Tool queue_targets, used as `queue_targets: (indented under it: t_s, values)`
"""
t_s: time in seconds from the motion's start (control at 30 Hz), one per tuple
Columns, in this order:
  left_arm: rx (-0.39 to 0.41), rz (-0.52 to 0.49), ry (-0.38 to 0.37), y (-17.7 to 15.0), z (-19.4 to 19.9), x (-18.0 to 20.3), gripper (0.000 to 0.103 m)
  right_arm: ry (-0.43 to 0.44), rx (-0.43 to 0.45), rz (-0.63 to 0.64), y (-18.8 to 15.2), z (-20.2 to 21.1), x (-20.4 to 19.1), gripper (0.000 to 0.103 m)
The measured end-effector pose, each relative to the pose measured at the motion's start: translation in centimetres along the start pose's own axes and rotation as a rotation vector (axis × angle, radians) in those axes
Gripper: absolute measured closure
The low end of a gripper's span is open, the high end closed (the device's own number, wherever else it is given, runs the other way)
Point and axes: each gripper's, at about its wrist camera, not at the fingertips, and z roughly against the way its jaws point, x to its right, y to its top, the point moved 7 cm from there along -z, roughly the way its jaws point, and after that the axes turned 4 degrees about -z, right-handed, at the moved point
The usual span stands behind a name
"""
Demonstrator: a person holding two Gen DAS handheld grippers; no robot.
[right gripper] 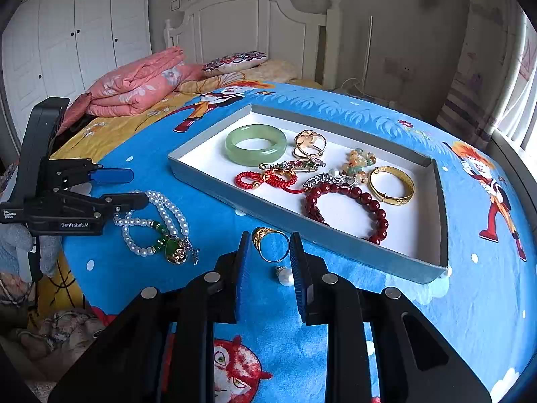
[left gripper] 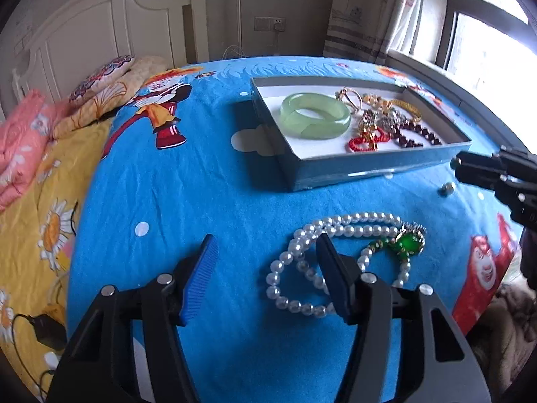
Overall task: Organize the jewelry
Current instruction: 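Grasp the gold ring with the right gripper, then grasp the white pearl necklace with the left gripper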
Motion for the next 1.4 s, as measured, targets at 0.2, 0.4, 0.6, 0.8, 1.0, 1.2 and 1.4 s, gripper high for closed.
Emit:
queue_targets:
  t_s: [0.2, 0.4, 0.6, 0.8, 1.0, 1.2, 1.4]
  values:
    - [0.024, -0.102, -0.054, -0.5, 0.7, 2.0, 0.096, 0.004, 0.006, -0.011, 0.0, 0.1, 0.2, 0.079]
    - [0.099, -0.13, 0.004, 0.0, 2.0, 2.7, 0.096, 0.002, 0.029, -0.018, 0.2, 0.7, 0.4, 0.079]
    - [0.178, -0.147, 0.033, 2.2, 5.3, 2.8, 0.096, 0.01, 0.065, -0.032, 0.6, 1.5, 0.8, 0.079]
    - [0.187, -0.177, 0.056, 3.5, 6.6, 3.7, 0.096, 0.017, 0.104, -0.034, 1.2, 2.5, 0.8, 0.079]
    - [0.21, -0.224, 0.08, 4.9, 8.0, 5.0, 0.096, 0.017, 0.143, -0.047, 1.7, 3.9, 1.3, 0.079]
    - [0.235, -0.273, 0.106, 6.3, 9.2, 6.3, 0.096, 0.025, 0.179, -0.059, 2.1, 5.2, 1.8, 0.079]
    - [0.262, -0.307, 0.115, 7.3, 10.3, 7.5, 0.096, 0.031, 0.197, -0.068, 2.3, 5.8, 2.1, 0.079]
